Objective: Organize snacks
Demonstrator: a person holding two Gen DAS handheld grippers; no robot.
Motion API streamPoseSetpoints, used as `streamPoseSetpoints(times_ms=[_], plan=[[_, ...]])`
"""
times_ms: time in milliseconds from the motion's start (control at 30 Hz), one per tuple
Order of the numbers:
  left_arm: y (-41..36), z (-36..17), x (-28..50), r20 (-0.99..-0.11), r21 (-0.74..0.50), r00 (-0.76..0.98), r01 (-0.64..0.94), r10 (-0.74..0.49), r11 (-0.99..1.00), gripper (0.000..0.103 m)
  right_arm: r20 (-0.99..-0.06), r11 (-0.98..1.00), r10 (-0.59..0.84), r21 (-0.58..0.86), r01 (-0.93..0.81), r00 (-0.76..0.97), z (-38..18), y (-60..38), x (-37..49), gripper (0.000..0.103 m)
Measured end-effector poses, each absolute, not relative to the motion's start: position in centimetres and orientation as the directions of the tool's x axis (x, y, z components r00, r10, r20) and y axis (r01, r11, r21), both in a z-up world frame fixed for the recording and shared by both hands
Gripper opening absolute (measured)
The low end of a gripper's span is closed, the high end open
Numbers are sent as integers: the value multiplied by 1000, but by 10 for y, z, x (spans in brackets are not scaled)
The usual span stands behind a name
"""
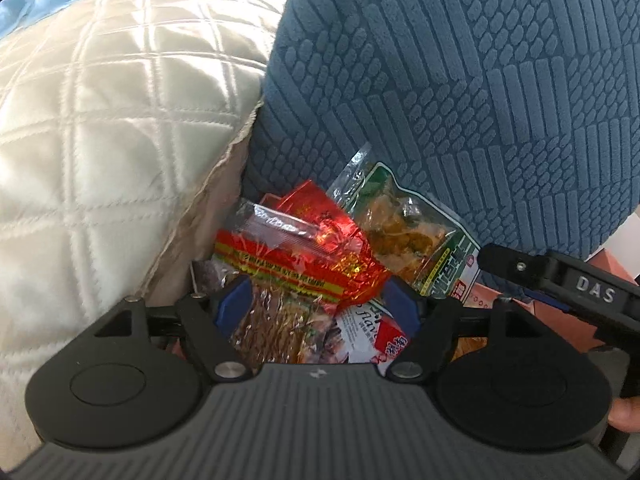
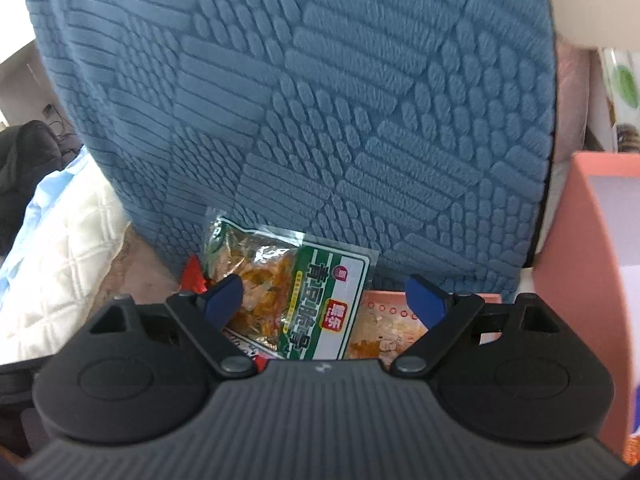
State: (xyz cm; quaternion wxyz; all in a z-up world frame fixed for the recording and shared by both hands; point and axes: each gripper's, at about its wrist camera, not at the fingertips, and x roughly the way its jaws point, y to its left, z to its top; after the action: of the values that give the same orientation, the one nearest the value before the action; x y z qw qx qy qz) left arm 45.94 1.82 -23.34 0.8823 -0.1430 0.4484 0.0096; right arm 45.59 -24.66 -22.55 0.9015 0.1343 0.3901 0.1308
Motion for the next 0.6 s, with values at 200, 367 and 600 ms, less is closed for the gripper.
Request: streamPoseSetpoints(times_ms=[200, 367, 600], plan=[[4, -243, 473, -816, -172, 573, -107, -80, 979, 82, -674, 928, 352, 343, -147, 650, -232, -241, 473, 90], [3, -254, 473, -829, -141, 555, -99, -63, 985, 82, -704, 944, 322, 289, -158, 633, -248, -232, 488, 90], [-14, -262, 462, -833, 4, 553, -36, 23, 999, 82, -722, 941, 333, 299, -161, 606, -268, -225, 508, 90]])
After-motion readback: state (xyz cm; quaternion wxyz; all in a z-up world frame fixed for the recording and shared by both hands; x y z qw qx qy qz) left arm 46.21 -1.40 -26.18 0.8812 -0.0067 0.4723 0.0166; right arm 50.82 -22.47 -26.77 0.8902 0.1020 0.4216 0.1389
